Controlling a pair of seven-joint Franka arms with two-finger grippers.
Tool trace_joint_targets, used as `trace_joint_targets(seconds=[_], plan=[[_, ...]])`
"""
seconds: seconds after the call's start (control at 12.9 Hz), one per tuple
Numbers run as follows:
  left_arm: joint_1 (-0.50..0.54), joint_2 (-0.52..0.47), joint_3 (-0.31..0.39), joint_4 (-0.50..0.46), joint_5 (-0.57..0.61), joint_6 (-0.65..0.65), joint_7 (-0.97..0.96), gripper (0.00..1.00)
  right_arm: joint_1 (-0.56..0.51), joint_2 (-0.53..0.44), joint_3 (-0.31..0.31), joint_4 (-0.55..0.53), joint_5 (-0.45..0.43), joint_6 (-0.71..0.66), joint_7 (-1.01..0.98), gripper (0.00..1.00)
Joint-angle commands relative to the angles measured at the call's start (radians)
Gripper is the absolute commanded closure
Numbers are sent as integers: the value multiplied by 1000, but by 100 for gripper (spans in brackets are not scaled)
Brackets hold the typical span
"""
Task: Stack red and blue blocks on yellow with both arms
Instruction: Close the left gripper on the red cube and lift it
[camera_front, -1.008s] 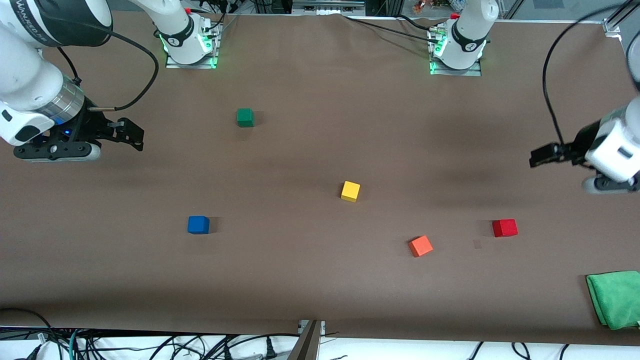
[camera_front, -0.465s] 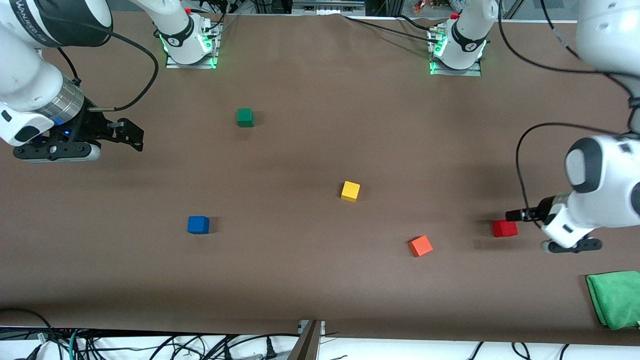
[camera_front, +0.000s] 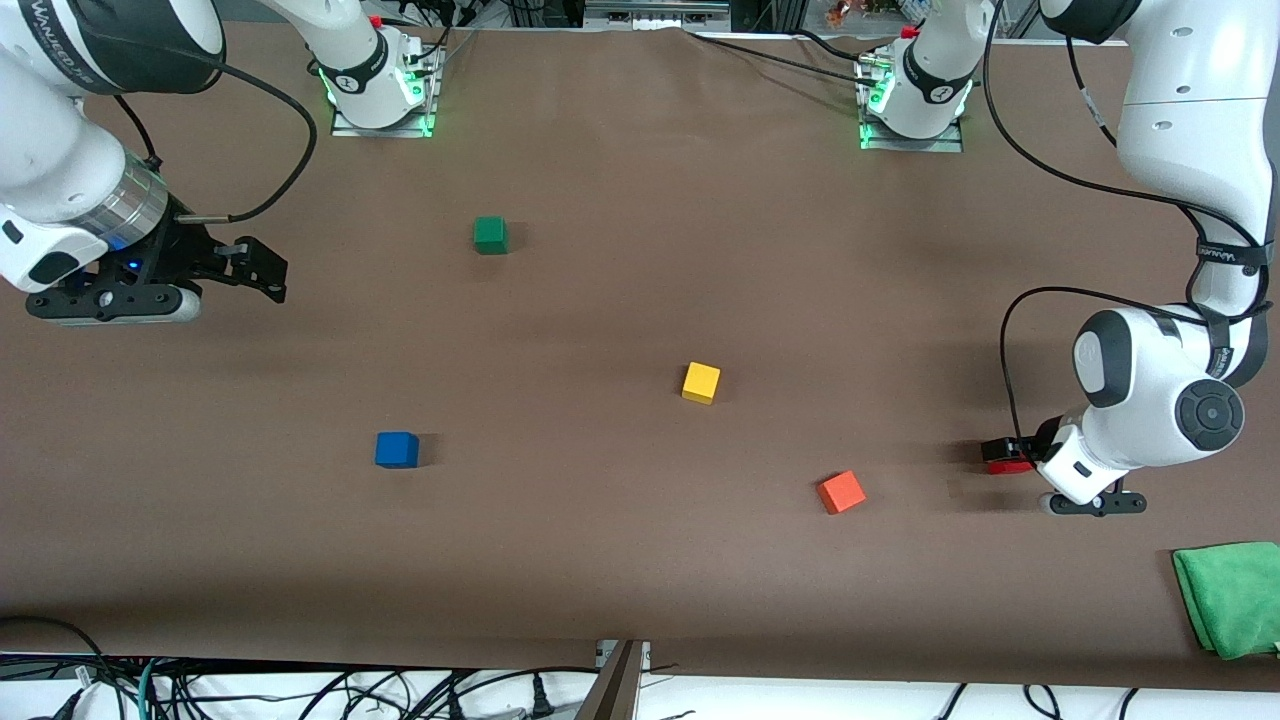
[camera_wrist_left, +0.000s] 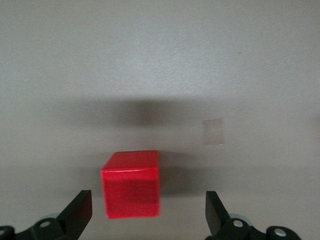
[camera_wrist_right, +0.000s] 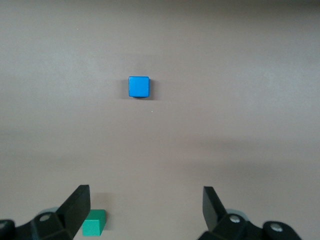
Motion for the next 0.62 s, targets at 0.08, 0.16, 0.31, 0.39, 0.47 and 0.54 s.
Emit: trace_joint_targets(seconds=[0.08, 0.16, 0.31, 0.39, 0.47, 0.54], plan=[[24, 3, -7, -44, 13, 66, 46, 0, -10, 6, 5, 20, -3, -3, 6, 1], [24, 4, -7, -58, 14, 86, 46, 0, -10, 6, 5, 23, -3, 8, 6, 1], [22, 4, -7, -63, 13, 91, 46, 25, -7, 23, 6, 51, 0, 9, 6, 1], [19, 4, -7, -61, 13, 88, 46, 49, -4, 43, 6, 86, 0, 8, 1, 1], [16, 3, -7, -61, 13, 80, 42, 75, -1, 51, 6, 104, 0, 3, -2, 1], [12, 1, -7, -60, 13, 77, 32, 97, -1, 52, 6, 108, 2, 3, -2, 1]])
